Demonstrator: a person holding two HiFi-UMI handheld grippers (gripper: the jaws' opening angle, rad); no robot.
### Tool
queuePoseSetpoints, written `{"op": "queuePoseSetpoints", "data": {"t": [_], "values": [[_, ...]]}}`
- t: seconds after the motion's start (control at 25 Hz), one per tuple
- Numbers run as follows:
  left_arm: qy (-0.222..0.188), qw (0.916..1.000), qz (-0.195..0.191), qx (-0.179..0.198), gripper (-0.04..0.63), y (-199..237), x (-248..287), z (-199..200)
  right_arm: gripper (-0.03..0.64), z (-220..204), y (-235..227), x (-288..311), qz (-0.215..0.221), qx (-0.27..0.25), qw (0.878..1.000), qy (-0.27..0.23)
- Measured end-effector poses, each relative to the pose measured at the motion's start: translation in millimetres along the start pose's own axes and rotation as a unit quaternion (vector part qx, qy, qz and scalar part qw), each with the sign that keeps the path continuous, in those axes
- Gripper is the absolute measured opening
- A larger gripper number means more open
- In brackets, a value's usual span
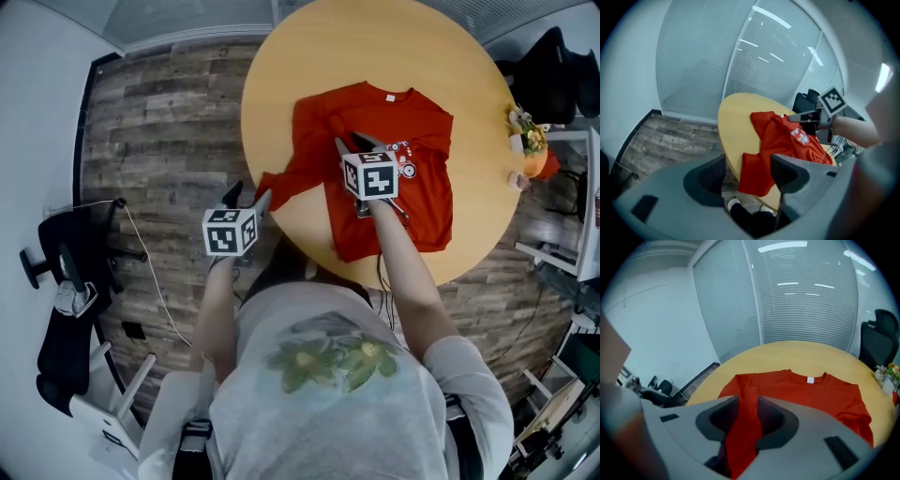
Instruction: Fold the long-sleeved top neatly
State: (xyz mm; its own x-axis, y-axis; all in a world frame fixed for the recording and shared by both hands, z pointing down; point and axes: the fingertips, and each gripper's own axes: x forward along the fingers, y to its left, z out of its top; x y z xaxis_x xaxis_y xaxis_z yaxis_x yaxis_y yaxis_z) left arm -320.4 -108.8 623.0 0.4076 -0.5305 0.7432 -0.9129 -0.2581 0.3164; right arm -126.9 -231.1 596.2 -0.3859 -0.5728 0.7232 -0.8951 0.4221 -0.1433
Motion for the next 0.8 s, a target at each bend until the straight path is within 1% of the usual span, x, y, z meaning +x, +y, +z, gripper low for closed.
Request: {"op": "queuePoseSetpoints", "data": {"t": [0.08, 0.24, 0.32, 0.36, 0.44, 0.48, 0.52, 0.64, 0.8], "values": [[0.001, 0.9994, -0.013, -0.032, 0.295, 5.4, 4.8, -9.9, 0.123, 1.5, 0.8, -11.0, 0.001, 0.015, 1.0, -0.015], [0.036, 0.9973, -0.042, -0.049, 0.288, -1.2, 21.0, -25.7, 0.123, -6.8, 3.4, -25.2, 0.004, 0.024, 1.0, -0.02], [0.05, 0.9946, -0.054, -0.073, 0.257, -3.7, 28.3, -31.5, 0.123, -13.1, 5.7, -30.0, 0.008, 0.028, 0.999, -0.019], [0.05, 0.9928, -0.058, -0.093, 0.219, -3.4, 30.0, -32.7, 0.123, -16.0, 7.2, -32.0, 0.009, 0.03, 0.999, -0.018], [0.035, 0.9891, -0.063, -0.129, 0.114, -1.7, 29.9, -31.3, 0.123, -20.9, 9.3, -36.2, 0.012, 0.034, 0.999, -0.017], [0.027, 0.9881, -0.064, -0.137, 0.081, -1.7, 28.6, -29.6, 0.123, -22.8, 9.4, -38.4, 0.013, 0.036, 0.999, -0.016], [0.018, 0.9882, -0.064, -0.138, 0.07, -2.3, 26.6, -27.4, 0.123, -24.3, 8.6, -40.7, 0.014, 0.039, 0.999, -0.017], [-0.013, 0.9918, -0.059, -0.113, 0.061, -3.6, 15.2, -13.6, 0.123, -27.7, 4.9, -46.8, 0.016, 0.047, 0.999, -0.02], [-0.078, 0.9932, -0.033, -0.081, 0.061, 3.3, -13.8, 27.7, 0.123, -29.8, -0.8, -55.2, 0.019, 0.054, 0.998, -0.025]]}}
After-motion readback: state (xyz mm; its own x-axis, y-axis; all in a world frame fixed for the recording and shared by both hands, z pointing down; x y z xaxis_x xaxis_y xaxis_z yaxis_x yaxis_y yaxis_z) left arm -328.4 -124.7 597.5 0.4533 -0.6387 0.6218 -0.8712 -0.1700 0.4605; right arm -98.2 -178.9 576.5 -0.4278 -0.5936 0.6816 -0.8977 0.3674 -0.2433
